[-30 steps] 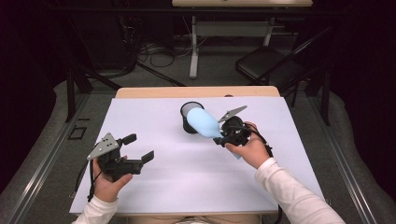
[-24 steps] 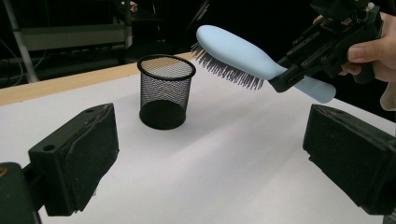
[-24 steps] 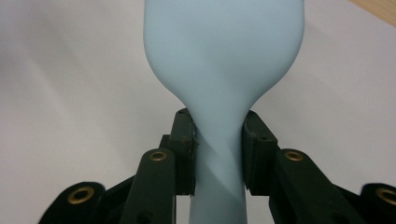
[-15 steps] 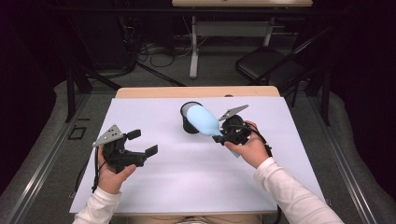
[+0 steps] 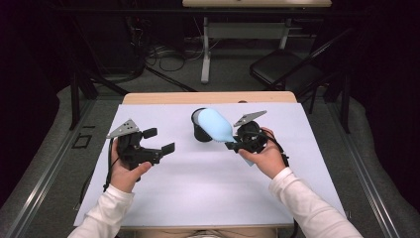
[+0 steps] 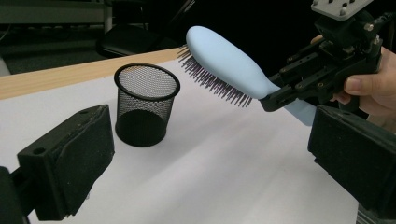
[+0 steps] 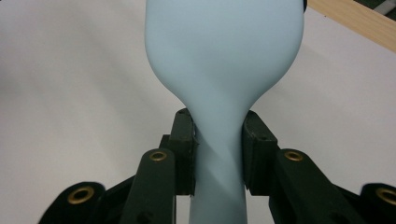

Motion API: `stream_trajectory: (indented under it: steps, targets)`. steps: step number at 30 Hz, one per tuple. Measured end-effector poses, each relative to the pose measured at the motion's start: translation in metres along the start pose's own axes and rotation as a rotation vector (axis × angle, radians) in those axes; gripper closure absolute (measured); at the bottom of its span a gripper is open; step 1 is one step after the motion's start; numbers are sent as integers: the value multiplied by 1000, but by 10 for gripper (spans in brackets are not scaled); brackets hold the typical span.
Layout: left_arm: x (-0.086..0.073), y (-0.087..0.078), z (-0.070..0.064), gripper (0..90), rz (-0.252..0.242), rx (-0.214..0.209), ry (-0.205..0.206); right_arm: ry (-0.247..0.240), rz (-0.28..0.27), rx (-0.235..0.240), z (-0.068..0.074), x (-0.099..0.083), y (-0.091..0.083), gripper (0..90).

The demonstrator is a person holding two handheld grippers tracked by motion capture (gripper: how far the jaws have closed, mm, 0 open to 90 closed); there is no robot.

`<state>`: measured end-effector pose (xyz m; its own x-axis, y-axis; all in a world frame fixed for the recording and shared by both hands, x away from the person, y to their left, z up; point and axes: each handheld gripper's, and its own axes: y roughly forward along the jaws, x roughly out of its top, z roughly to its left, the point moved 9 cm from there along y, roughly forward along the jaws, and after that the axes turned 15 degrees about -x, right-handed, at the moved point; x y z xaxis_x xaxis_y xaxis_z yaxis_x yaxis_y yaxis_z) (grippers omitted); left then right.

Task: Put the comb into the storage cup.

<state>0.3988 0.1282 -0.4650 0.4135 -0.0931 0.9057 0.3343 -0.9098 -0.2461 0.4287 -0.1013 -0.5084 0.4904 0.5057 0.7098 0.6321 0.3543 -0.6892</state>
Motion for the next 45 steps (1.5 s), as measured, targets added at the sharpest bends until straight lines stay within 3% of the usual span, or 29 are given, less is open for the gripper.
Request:
stream_trajectory:
  steps: [19,30,45]
  targets:
    - [15,21,6,6,23,-45,-51,7,-49,-4,4,8,-4,697]
    - [26,35,6,8,26,-51,-50,3,-90,-12,9,12,-8,697]
    - [38,52,8,8,49,-48,-40,42,-162,4,11,17,-8,697]
